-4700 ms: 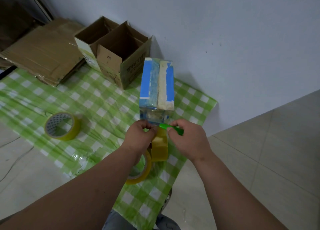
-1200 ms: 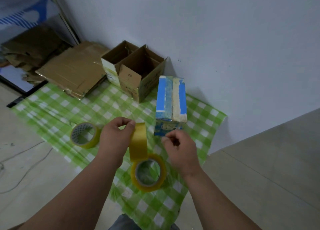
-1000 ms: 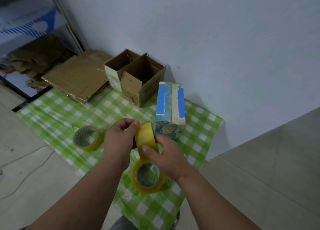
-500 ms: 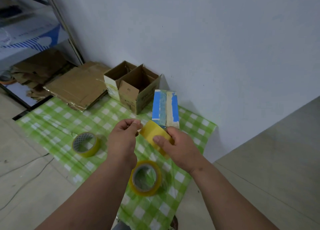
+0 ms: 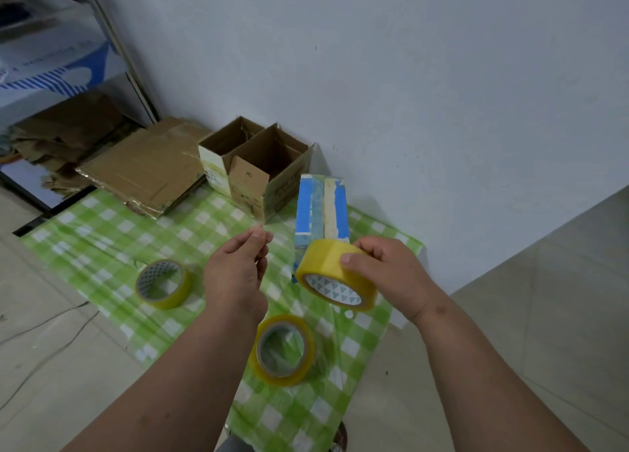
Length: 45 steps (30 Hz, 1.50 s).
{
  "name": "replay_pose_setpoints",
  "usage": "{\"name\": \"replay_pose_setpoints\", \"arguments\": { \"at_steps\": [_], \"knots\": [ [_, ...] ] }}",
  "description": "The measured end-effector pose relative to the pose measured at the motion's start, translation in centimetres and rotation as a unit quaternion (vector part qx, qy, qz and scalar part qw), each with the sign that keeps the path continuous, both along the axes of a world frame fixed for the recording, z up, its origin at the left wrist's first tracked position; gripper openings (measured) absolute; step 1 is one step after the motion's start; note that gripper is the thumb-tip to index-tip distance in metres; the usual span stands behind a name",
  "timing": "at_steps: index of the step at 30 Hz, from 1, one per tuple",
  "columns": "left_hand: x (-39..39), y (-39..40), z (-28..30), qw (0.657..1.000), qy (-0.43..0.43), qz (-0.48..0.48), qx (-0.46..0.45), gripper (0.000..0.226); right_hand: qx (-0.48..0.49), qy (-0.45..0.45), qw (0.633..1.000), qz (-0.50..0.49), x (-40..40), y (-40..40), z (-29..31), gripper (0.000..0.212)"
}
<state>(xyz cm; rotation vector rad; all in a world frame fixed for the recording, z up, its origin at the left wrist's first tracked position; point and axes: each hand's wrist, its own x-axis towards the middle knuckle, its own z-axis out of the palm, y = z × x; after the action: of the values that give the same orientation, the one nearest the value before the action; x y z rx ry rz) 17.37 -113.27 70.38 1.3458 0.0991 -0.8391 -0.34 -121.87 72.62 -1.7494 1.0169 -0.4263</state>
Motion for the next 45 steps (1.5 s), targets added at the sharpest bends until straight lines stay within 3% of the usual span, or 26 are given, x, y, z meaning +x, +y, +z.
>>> {"name": "replay_pose_setpoints", "arguments": {
  "at_steps": [6, 8, 12, 17, 21, 31, 32, 34, 37, 43, 45],
  "knots": [
    [0.7, -0.4, -0.2, 0.999, 0.045, -0.021, -0.016, 0.025, 0.010, -0.009, 1.000, 0.000, -0.2, -0.4, 0.1, 0.026],
    [1.1, -0.6, -0.3, 0.998, 0.046, -0.046, -0.007, 0.020, 0.013, -0.012, 1.000, -0.005, -0.3, -0.7, 0.1, 0.023],
    [1.6, -1.2, -0.3, 0.995, 0.007, -0.099, 0.016, 0.005, -0.001, 0.002, 1.000, -0.010, -0.4, -1.4, 0.1, 0.022],
    [1.6, -2.3, 0.0, 0.992, -0.057, -0.109, 0.038, 0.009, -0.010, 0.011, 1.000, -0.007, -0.4, -2.3, 0.3, 0.022],
    [1.5, -3.0, -0.3, 0.995, -0.017, -0.080, 0.050, 0.014, -0.013, 0.018, 1.000, 0.010, -0.4, -3.0, 0.8, 0.022],
    [2.0, -3.8, 0.0, 0.981, 0.097, -0.165, 0.024, 0.005, 0.001, 0.041, 0.998, 0.041, -1.4, -4.8, 1.4, 0.035],
    [2.0, -3.8, 0.0, 0.979, 0.097, -0.177, 0.026, 0.016, 0.004, 0.042, 0.998, 0.044, -1.4, -4.9, 1.4, 0.035],
    [2.2, -3.8, 0.1, 0.974, 0.074, -0.211, 0.042, 0.030, 0.010, 0.049, 0.997, 0.052, -1.6, -5.2, 1.5, 0.035],
    [2.2, -3.9, 0.2, 0.972, 0.017, -0.227, 0.063, 0.009, 0.025, 0.061, 0.996, 0.058, -1.8, -5.8, 1.6, 0.030],
    [1.7, -4.8, 0.0, 0.978, -0.099, -0.157, 0.092, 0.011, 0.088, 0.041, 0.990, 0.100, -2.1, -6.7, 1.6, 0.032],
    [1.7, -4.8, -0.1, 0.982, -0.110, -0.125, 0.093, 0.013, 0.105, 0.029, 0.988, 0.114, -2.1, -7.0, 1.5, 0.042]
  ]
}}
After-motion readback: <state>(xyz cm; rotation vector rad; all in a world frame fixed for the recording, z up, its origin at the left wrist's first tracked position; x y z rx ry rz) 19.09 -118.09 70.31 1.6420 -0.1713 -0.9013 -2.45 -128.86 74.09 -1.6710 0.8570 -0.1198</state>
